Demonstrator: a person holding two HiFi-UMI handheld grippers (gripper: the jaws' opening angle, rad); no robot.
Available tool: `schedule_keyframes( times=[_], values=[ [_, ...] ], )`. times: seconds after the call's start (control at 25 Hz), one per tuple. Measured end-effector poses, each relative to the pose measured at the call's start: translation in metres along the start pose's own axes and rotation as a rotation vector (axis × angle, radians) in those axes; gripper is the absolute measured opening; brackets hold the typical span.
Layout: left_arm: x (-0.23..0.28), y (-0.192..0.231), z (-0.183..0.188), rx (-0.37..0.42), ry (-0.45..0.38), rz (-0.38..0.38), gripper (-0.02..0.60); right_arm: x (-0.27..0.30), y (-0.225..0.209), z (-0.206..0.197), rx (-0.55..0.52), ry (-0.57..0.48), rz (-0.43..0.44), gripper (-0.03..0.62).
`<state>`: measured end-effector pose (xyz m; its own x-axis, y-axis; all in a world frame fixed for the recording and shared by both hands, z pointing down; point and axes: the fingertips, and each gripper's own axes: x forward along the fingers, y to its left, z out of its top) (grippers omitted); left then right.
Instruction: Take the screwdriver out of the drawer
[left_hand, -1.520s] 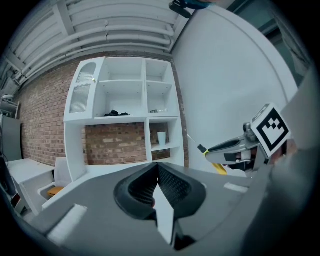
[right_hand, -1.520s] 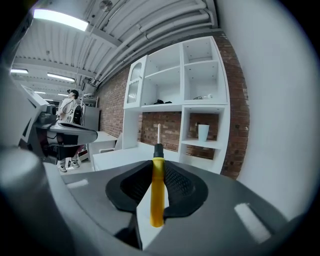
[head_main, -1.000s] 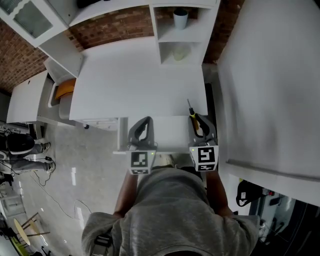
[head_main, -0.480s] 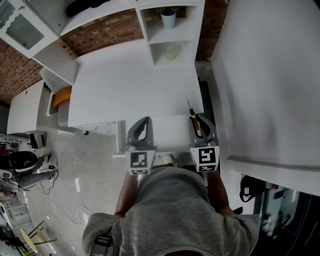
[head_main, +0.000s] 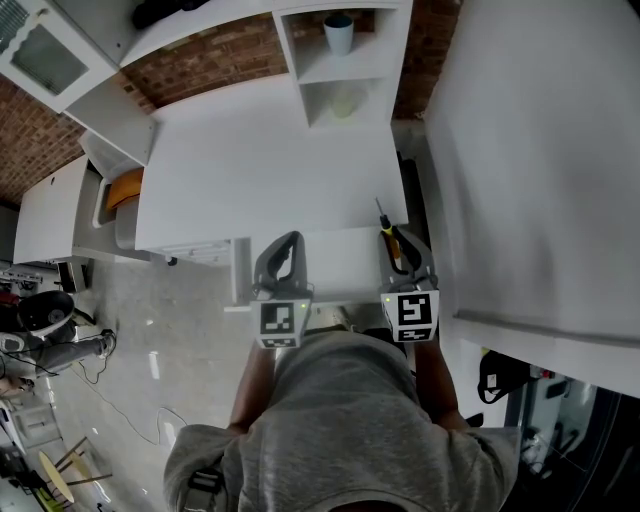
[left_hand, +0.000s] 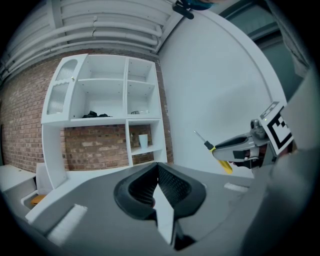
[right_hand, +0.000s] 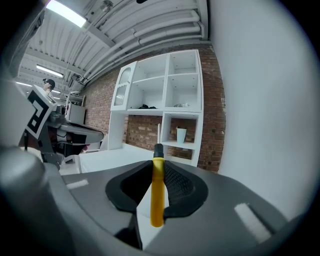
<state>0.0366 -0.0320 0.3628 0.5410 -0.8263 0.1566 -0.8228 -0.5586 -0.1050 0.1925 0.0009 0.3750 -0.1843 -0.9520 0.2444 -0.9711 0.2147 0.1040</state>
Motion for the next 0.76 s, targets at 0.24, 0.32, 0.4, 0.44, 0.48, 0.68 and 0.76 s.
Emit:
schedule_keyframes(
  times=[0.24,0.32,0.4,0.44,0.48,0.68,0.76],
  values=[
    [0.0033,0.0037,0.0013,0.004,-0.004,0.005,0.012,0.0048,-0.0004,0.0005,-0.006,0.003,0.0,0.076],
    [0.0039,0.0035,0.0021,0.006,-0.007,0.007,0.012,0.0052,-0.0016,-0.001,-0.004,0.006,-0.001,0.076],
    [0.0042,0.002,0.0019,0.003,-0.003,0.007,0.012,0.005,-0.0025,-0.0023,-0.001,0.008,0.001,0.076],
    [0.0043,0.0012,0.0017,0.002,0.0,0.006,0.012,0.005,-0.0028,-0.0027,0.001,0.009,0.002,0.076],
    [0.0045,0.0005,0.0016,0.0,0.002,0.005,0.012,0.005,-0.003,-0.0028,0.001,0.009,0.004,0.075],
    [0.0057,0.0008,0.0023,0.0,0.003,0.007,0.012,0.0061,-0.0031,-0.0009,-0.009,0.01,0.006,0.075],
    [0.0065,0.0014,0.002,0.002,0.002,0.007,0.012,0.007,-0.0027,-0.0003,-0.018,0.01,0.006,0.077]
  ],
)
